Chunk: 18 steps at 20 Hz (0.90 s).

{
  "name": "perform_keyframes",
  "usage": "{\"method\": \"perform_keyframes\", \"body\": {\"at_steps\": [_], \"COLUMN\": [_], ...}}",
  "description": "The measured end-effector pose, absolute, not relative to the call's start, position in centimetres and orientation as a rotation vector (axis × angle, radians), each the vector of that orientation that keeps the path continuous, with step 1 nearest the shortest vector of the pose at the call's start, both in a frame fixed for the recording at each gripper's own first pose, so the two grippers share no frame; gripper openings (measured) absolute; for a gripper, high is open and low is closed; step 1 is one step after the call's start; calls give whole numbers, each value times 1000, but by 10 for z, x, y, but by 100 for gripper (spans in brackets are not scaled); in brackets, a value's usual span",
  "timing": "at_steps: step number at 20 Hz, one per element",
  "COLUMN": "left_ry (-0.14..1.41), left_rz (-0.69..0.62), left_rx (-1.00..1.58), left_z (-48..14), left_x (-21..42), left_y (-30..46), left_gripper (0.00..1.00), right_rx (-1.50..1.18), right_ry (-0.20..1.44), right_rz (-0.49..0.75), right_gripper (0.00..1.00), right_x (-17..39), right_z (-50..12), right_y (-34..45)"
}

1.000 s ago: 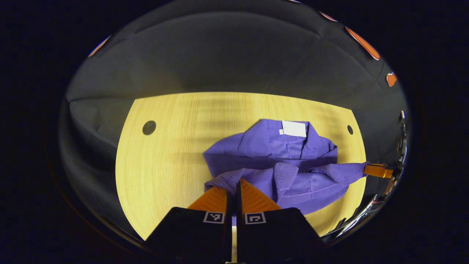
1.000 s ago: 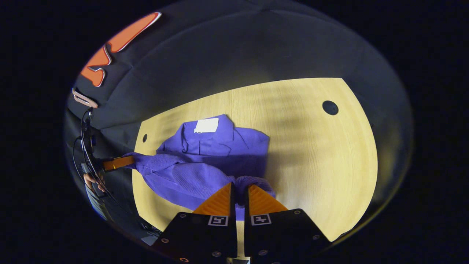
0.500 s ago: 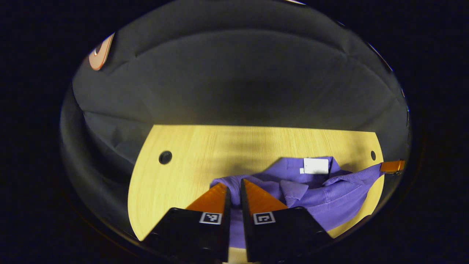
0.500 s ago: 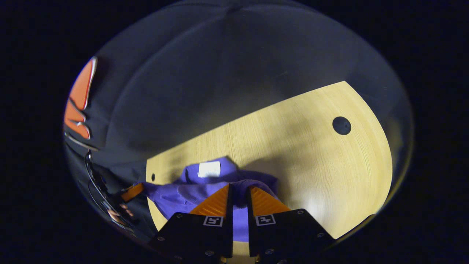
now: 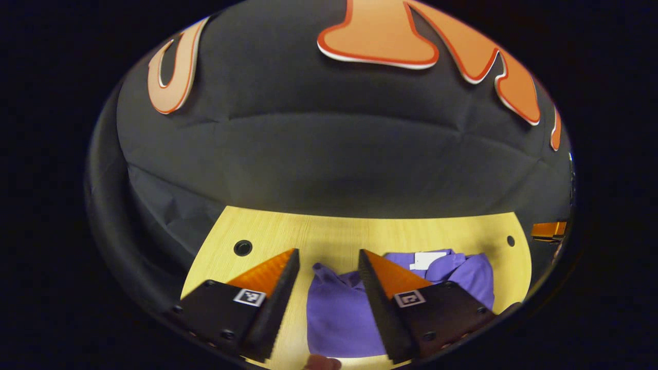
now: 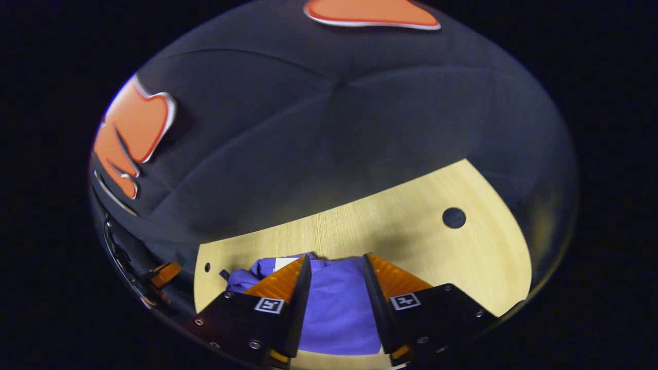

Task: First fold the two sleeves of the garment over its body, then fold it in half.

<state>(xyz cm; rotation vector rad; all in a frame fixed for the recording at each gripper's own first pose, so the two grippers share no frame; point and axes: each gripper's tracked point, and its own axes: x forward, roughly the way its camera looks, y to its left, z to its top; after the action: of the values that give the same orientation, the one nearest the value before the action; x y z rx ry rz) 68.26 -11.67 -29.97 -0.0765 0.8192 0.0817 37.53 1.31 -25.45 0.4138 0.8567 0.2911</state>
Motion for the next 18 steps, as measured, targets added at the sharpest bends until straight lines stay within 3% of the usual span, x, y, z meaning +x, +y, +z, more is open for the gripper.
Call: {"method": "perform_keyframes", "body": {"at_steps": [2,3,5,7,15,16,18], "left_ry": [741,696,600,525,338,331,310], "left_rz": [72,66,98,106,35,37,38], "left_rx": [-36,-20,15,27,-124,-130,-137], "left_z": [-278,-265,-241,-217,-146,-142,-130], "left_x": [674,669,659,647,590,582,560], "left_y": [-116,-117,-114,-116,-142,-143,-146], "left_gripper": [88,88,87,93,93,93,96], "right_rx": [377,363,340,308,191,188,184], "right_ry": [780,743,672,602,383,370,341], "right_rz": [290,288,289,288,308,314,328], "right_gripper": [77,86,93,95,95,100,95], "right_x": [364,359,348,334,278,267,249], "right_z": [-231,-221,-199,-182,-118,-114,-106], "right_y": [16,17,26,30,42,44,49]}}
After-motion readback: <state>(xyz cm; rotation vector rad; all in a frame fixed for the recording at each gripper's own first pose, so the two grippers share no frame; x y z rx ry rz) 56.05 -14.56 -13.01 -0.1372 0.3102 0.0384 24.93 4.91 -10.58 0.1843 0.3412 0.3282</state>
